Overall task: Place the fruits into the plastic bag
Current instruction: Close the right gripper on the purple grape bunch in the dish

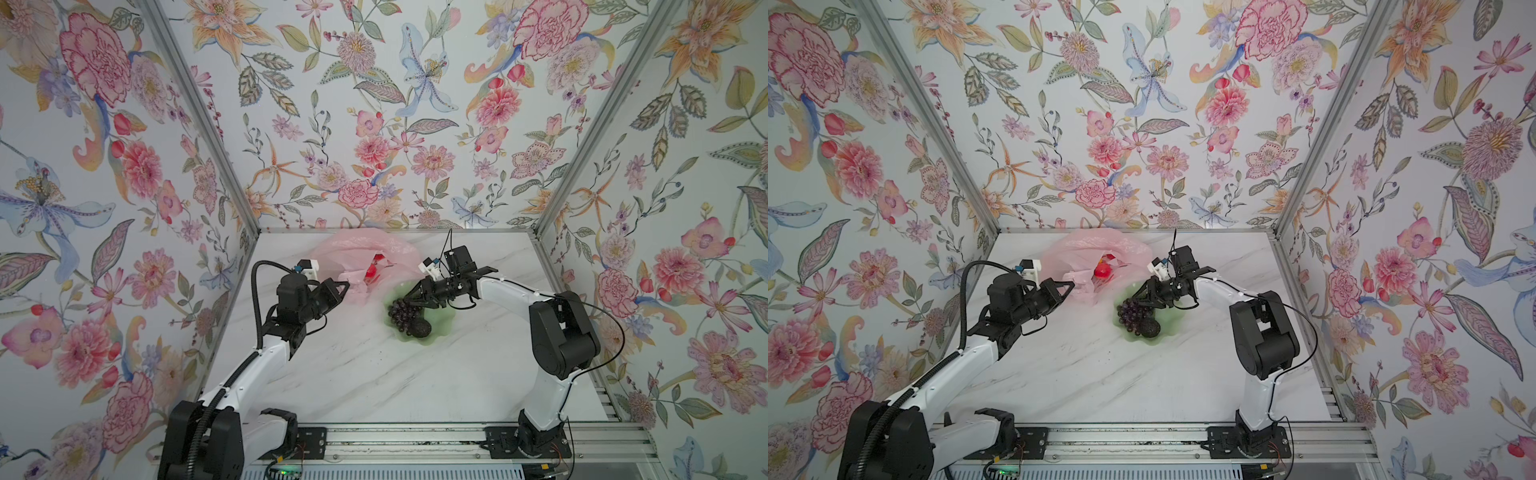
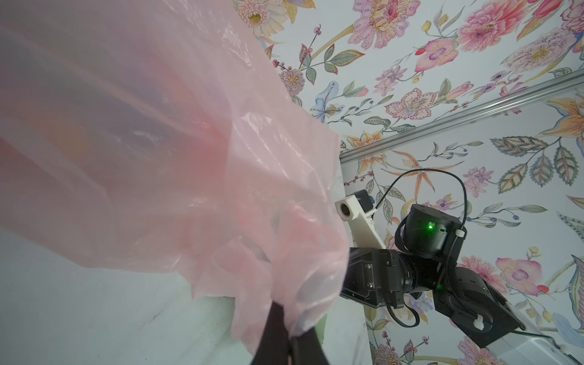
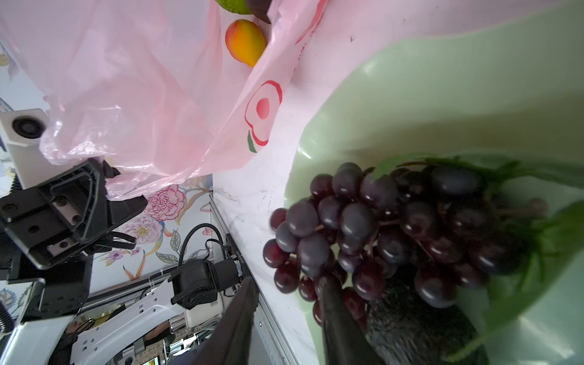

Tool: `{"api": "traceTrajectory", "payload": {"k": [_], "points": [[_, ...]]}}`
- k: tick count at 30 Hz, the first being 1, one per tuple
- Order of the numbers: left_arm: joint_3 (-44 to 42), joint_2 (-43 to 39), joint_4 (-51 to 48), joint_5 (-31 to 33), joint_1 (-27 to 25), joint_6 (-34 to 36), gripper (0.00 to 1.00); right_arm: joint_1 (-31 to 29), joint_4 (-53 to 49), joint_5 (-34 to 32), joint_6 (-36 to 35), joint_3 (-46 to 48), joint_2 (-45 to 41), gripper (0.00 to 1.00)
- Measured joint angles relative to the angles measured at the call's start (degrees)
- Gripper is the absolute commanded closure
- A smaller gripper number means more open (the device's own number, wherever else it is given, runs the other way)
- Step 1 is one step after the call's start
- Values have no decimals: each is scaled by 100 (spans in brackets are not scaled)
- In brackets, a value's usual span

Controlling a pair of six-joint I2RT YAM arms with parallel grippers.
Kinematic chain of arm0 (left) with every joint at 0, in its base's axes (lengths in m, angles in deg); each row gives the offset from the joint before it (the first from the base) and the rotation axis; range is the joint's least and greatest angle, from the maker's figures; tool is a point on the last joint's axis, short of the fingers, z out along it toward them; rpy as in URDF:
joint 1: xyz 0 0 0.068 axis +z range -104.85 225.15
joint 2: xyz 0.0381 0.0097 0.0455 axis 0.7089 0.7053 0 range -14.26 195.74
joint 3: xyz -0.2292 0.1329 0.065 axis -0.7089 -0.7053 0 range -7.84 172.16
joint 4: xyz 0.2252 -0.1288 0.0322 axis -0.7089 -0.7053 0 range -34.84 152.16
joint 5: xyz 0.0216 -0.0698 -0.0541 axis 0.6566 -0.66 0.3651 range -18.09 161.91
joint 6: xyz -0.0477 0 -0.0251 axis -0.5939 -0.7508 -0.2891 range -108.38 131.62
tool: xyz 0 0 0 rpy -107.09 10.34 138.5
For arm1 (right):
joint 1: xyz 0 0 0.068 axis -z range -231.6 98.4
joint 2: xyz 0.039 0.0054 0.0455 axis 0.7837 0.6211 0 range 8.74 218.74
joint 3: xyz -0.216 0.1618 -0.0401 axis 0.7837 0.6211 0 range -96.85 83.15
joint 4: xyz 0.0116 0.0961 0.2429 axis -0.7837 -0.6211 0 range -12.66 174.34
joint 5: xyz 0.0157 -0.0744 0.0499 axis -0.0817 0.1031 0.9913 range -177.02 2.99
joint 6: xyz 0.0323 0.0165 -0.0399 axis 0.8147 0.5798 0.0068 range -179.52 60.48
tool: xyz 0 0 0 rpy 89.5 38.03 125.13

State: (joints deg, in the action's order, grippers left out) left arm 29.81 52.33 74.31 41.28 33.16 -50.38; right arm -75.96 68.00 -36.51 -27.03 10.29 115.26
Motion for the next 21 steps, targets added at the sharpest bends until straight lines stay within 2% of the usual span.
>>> {"api": "traceTrajectory", "payload": {"k": [4, 6, 9, 10, 11, 16, 21], "points": [[0, 9, 15, 0, 0, -20, 100, 11, 136, 55, 50, 17, -133, 62], [0, 9, 33, 0, 0, -22, 100, 13, 127, 39, 55, 17, -144, 54], [0, 9, 55, 0, 0, -24, 100, -7, -328, -166, -166, -101, -140, 27], [0, 9, 57, 0, 0, -24, 100, -31, -584, -304, -297, -223, -129, 10], [0, 9, 57, 2, 0, -24, 100, -70, -837, -457, -433, -382, -114, 1], [0, 11, 59, 0, 0, -26, 100, -496, -1755, -1287, -960, -1121, -26, 1], [0, 28, 66, 0, 0, -26, 100, -984, -2492, -2022, -1130, -1707, 350, 1]]}}
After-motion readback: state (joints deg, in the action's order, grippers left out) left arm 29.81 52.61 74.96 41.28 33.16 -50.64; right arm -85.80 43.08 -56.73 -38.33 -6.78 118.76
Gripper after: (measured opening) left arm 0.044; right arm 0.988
